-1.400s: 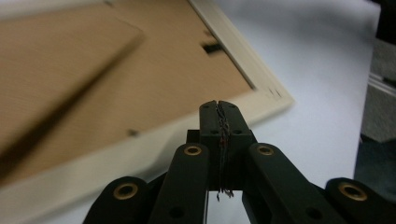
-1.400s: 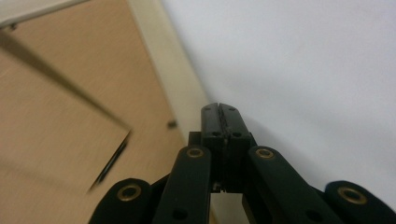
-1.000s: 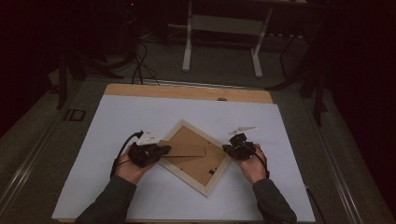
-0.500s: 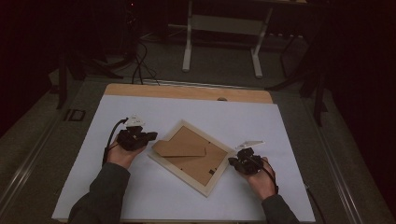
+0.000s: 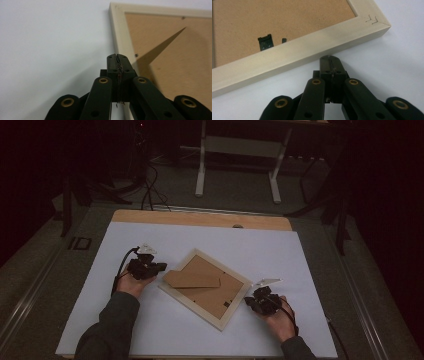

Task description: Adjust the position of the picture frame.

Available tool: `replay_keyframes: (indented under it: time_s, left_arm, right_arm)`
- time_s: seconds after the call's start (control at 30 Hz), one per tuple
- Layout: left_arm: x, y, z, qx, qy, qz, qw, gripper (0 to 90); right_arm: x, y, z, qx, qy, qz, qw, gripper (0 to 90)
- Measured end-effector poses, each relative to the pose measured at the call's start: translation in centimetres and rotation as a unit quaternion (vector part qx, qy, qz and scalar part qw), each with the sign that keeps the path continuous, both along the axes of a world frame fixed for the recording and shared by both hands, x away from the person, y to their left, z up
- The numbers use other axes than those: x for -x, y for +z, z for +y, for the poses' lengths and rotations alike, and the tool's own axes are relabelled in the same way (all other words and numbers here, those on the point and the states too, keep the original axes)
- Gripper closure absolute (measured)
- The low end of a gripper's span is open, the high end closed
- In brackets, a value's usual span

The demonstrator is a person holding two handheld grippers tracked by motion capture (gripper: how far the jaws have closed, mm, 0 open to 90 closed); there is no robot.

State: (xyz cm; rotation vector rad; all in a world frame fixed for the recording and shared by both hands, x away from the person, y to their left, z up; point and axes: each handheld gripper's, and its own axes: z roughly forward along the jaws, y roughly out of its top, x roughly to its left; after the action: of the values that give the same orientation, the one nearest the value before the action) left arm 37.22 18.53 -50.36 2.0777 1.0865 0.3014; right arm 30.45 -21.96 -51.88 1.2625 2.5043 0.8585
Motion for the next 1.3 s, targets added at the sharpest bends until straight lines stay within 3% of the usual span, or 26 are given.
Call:
replay_keyframes:
  time_s: [0.8, 1.3]
  left_arm:
    - [-0.4, -2.2, -1.2, -0.038, -0.017, 0.042, 0.9983, 90.0]
    - [-0.3, -2.4, -1.1, -0.036, -0.013, 0.046, 0.9982, 90.0]
  right_arm:
    - [1.1, -0.1, 0.6, -0.01, 0.014, 0.008, 0.9998, 90.0]
    - [1.2, -0.1, 0.9, -0.012, 0.012, 0.01, 0.9998, 90.0]
